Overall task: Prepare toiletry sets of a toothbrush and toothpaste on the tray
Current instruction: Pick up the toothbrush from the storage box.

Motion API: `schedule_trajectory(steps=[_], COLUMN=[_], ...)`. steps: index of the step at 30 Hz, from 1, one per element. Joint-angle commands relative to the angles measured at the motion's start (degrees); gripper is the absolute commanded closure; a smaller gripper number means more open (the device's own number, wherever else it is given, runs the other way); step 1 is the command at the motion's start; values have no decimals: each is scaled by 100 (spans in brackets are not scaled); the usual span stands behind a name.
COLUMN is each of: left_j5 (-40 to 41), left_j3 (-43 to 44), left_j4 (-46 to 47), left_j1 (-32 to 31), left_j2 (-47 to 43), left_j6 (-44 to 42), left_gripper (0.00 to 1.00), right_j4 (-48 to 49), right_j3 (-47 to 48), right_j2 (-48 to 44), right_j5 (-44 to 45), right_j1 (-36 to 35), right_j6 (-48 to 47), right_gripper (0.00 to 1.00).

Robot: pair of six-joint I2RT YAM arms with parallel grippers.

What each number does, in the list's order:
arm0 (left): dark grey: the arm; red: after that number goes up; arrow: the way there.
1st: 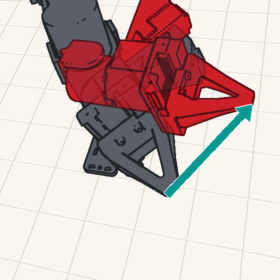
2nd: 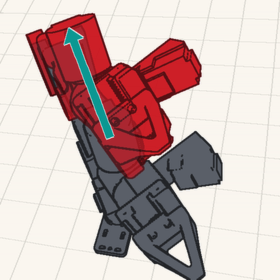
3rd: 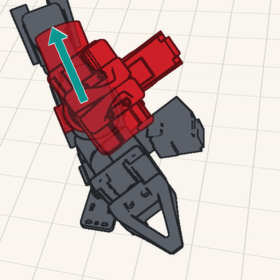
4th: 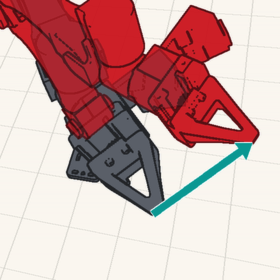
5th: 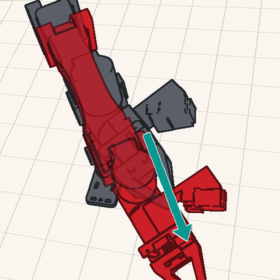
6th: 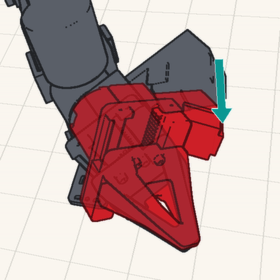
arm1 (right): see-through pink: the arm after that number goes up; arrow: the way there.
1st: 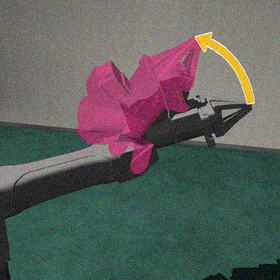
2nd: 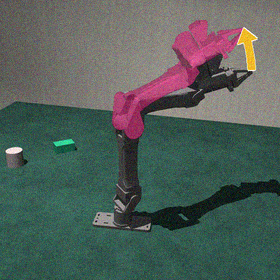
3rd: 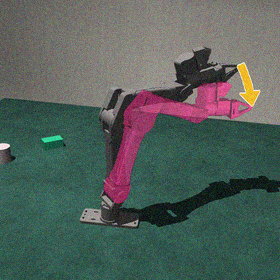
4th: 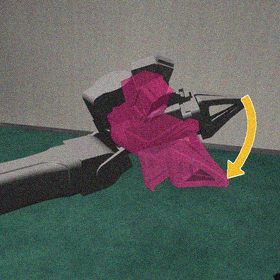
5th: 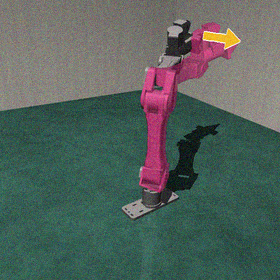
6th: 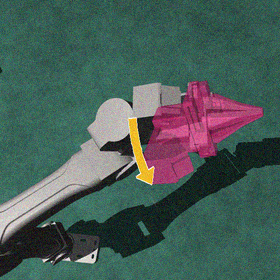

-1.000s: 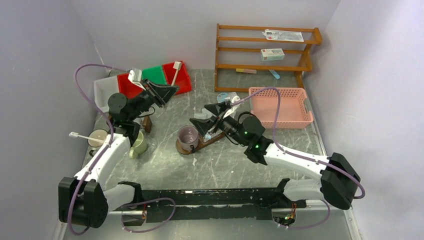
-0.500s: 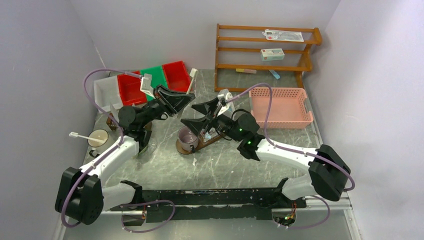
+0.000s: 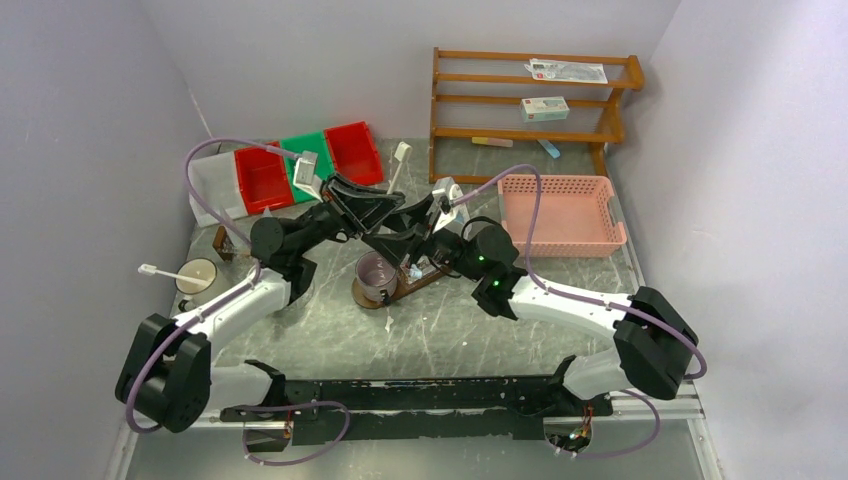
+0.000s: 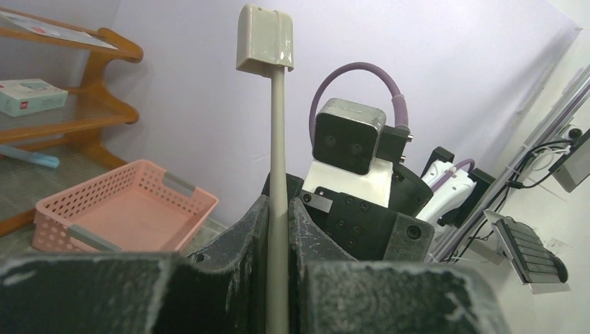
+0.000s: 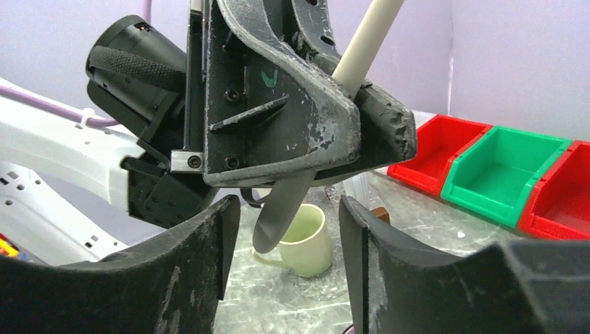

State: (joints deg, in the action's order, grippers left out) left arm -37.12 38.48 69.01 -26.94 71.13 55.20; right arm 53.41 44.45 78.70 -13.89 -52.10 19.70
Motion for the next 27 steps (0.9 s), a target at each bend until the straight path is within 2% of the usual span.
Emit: schedule_trajectory(steps=[1,6,10,12,15,21,24,27], left_j5=[-64,-189,-259,-290,-287,-29,8,-109], left_j3=[-42,-10,-7,22,128,603,803,997], left_j4=[1071,1007,771,303,-543,-2881,-3584,-4000], left_j1=[-74,-70,-70,-70,-75,-74,-74,-74], left_j2=[125,108,-15,-152,-451,-1090,-1280,-1356], left_j6=[169,147,-30,-286,-833,-2317,-2819,-3069], left_gripper=[95,93,83,77,64,49,45,46], right_j4=[227,199,169,120,31,-155,-364,-497], right_j3=[74,46,-12,-23,-31,23,135,209], right_j2=[45,11,-59,-94,-138,-132,-89,-42], right_j5=[-124,-290,-325,-353,-384,-671,-943,-1155], right_j1=[-2,13,54,88,119,170,178,175], right_j6=[-67,-109,-135,-134,-176,-319,-454,-526], right_gripper=[46,72,89,99,100,100,100,100])
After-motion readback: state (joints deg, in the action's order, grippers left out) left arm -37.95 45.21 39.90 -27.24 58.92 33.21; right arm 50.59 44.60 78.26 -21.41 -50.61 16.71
